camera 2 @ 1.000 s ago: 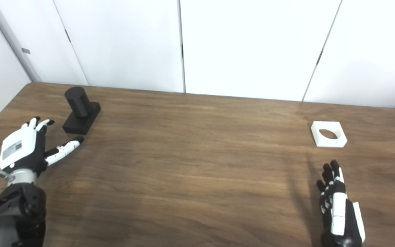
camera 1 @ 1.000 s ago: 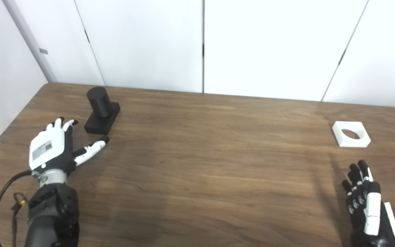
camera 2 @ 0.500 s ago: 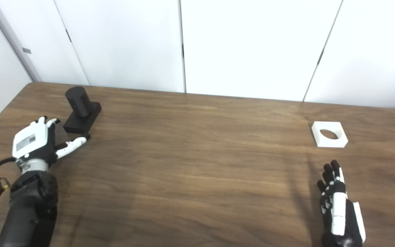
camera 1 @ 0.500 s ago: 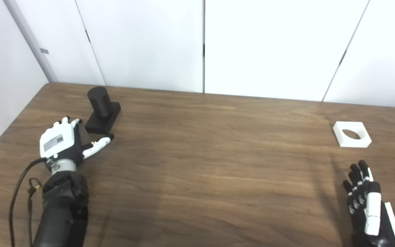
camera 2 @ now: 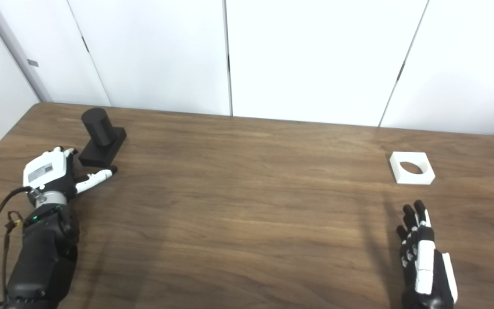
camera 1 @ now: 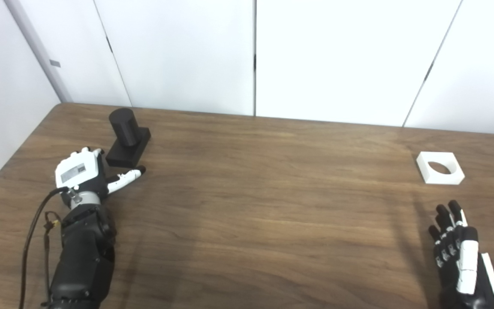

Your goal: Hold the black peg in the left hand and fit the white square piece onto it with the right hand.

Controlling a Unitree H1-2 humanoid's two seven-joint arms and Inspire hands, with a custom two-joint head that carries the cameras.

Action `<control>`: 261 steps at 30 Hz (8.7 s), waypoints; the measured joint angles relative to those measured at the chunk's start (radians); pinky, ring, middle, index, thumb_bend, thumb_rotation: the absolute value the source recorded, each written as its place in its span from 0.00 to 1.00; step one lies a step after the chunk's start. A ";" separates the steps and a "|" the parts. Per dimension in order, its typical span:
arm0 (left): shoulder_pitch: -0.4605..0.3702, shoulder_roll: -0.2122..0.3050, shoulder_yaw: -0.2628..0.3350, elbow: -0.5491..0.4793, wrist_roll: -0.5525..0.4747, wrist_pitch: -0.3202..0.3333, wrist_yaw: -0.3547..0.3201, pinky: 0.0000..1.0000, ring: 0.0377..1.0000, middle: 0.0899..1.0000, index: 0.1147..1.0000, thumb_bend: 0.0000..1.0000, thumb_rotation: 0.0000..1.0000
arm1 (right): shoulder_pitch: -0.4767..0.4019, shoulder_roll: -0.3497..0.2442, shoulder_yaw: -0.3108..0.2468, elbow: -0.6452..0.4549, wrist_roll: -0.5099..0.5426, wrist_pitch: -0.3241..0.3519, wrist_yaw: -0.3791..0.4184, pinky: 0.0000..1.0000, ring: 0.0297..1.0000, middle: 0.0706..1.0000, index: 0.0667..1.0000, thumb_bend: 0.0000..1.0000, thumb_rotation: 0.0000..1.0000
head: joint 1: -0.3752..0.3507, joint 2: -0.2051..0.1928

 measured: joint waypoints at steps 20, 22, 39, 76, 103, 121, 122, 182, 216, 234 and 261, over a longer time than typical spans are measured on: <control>-0.076 -0.004 0.018 0.141 -0.002 -0.001 0.047 1.00 0.96 0.92 0.85 0.89 0.86 | 0.000 0.000 0.001 0.001 -0.002 -0.003 0.001 1.00 0.99 0.95 1.00 0.50 1.00 | -0.005 0.005; -0.085 -0.004 0.018 0.148 -0.008 -0.001 0.048 0.99 0.95 0.92 0.85 0.88 0.86 | 0.000 0.000 0.001 0.000 -0.001 -0.002 0.000 1.00 0.99 0.95 1.00 0.49 1.00 | -0.005 0.006; -0.143 -0.023 0.023 0.216 -0.039 -0.002 0.106 0.89 0.89 0.88 0.84 0.86 0.79 | 0.001 0.000 0.003 -0.009 0.001 0.012 -0.001 1.00 0.99 0.95 1.00 0.48 1.00 | -0.012 0.012; -0.163 -0.002 -0.036 0.248 -0.008 -0.003 0.163 0.75 0.80 0.76 0.55 0.64 0.29 | 0.002 0.001 0.005 -0.025 0.009 0.032 -0.002 1.00 0.99 0.95 1.00 0.48 1.00 | -0.020 0.023; -0.078 0.098 -0.141 0.127 -0.509 -0.165 0.253 0.61 0.73 0.75 0.43 0.50 0.06 | 0.004 0.000 0.009 -0.035 -0.014 0.052 -0.002 1.00 0.98 0.94 1.00 0.45 1.00 | -0.041 0.028; 0.100 0.149 -0.331 -0.254 -0.555 -0.339 0.056 0.99 0.91 0.80 0.42 0.50 0.06 | 0.005 -0.001 0.031 -0.059 -0.043 0.079 -0.001 1.00 0.99 0.92 1.00 0.45 1.00 | -0.081 0.046; 0.107 0.149 -0.339 -0.270 -0.551 -0.345 0.043 0.99 0.91 0.80 0.42 0.50 0.06 | 0.005 0.000 0.033 -0.059 -0.043 0.079 -0.001 1.00 0.99 0.92 1.00 0.45 1.00 | -0.084 0.048; 0.327 0.030 -0.550 -0.488 -0.363 -0.384 0.009 1.00 0.92 0.82 0.42 0.50 0.06 | -0.202 -0.246 0.042 -0.224 -0.358 0.479 0.037 0.98 0.98 0.97 0.97 0.76 0.33 | -0.330 0.092; 0.346 0.039 -0.550 -0.427 -0.392 -0.481 0.116 1.00 0.90 0.80 0.42 0.51 0.05 | -0.727 -0.496 0.243 0.337 -0.888 0.496 0.479 1.00 1.00 1.00 0.97 0.91 0.22 | -0.538 -0.052; 0.352 0.032 -0.561 -0.427 -0.386 -0.481 0.124 1.00 0.90 0.80 0.42 0.51 0.05 | -0.910 -0.573 0.468 0.535 -1.067 0.421 0.553 1.00 1.00 0.98 0.84 0.89 0.10 | -0.517 -0.048; 0.374 0.008 -0.570 -0.462 -0.349 -0.460 0.107 1.00 0.89 0.79 0.42 0.51 0.05 | -0.928 -0.575 0.524 0.547 -1.140 0.369 0.658 1.00 1.00 0.95 0.77 0.85 0.15 | -0.494 -0.031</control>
